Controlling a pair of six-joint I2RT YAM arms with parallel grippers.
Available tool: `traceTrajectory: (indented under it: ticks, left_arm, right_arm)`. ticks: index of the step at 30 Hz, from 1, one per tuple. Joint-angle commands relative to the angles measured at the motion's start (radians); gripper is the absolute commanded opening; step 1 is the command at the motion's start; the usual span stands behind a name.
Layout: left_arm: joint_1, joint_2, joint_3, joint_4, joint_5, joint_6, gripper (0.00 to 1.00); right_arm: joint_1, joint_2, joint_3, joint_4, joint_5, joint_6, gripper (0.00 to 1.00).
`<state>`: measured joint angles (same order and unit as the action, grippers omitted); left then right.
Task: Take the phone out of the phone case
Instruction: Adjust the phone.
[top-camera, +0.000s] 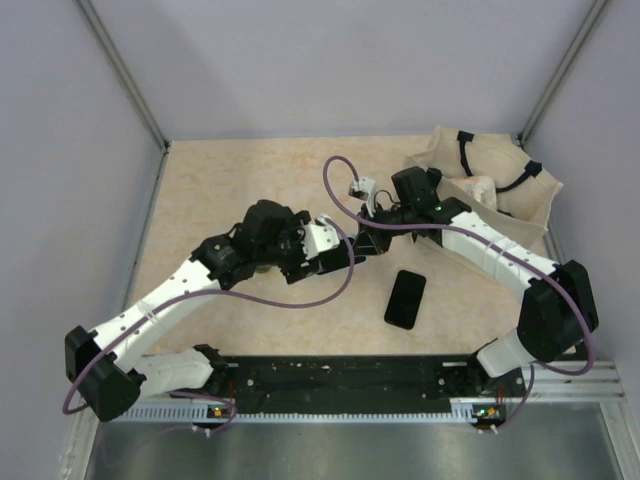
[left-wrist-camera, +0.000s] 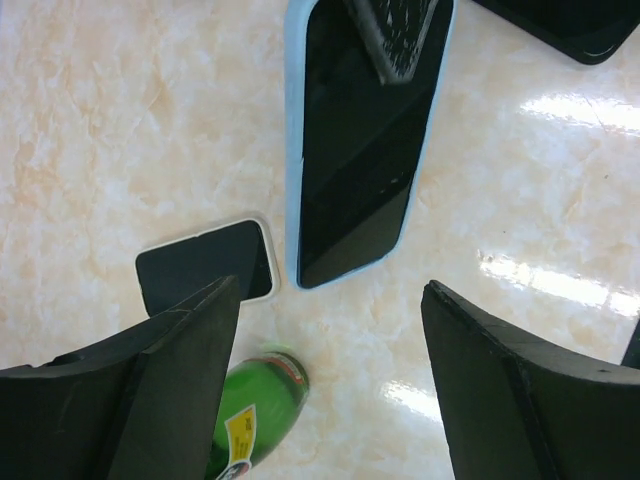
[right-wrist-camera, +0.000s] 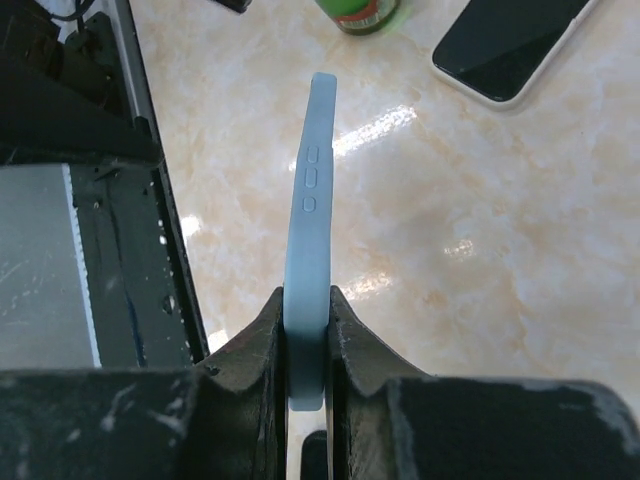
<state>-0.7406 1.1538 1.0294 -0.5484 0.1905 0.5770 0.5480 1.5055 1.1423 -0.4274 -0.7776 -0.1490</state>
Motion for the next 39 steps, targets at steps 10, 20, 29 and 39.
traceTrajectory:
  ticks: [10, 20, 29, 39]
  left_arm:
    - [0.273, -0.02, 0.172, -0.191, 0.561, -0.014, 0.8]
    - [0.274, 0.006, 0.123, 0.005, 0.722, -0.131, 0.8]
    - [0.274, 0.038, 0.089, 0.057, 0.742, -0.121, 0.78]
    - [0.308, 0.026, 0.006, 0.206, 0.895, -0.206, 0.74]
  right_arm:
    - [0.009, -0.171, 0.25, -0.313, -0.129, -0.313, 0.0]
    - [0.009, -0.179, 0.326, -0.353, -0.187, -0.32, 0.0]
    - [0.009, -0.212, 0.304, -0.309, -0.213, -0.291, 0.0]
    - [0.009, -0.251, 0.294, -0.254, -0.221, -0.261, 0.0]
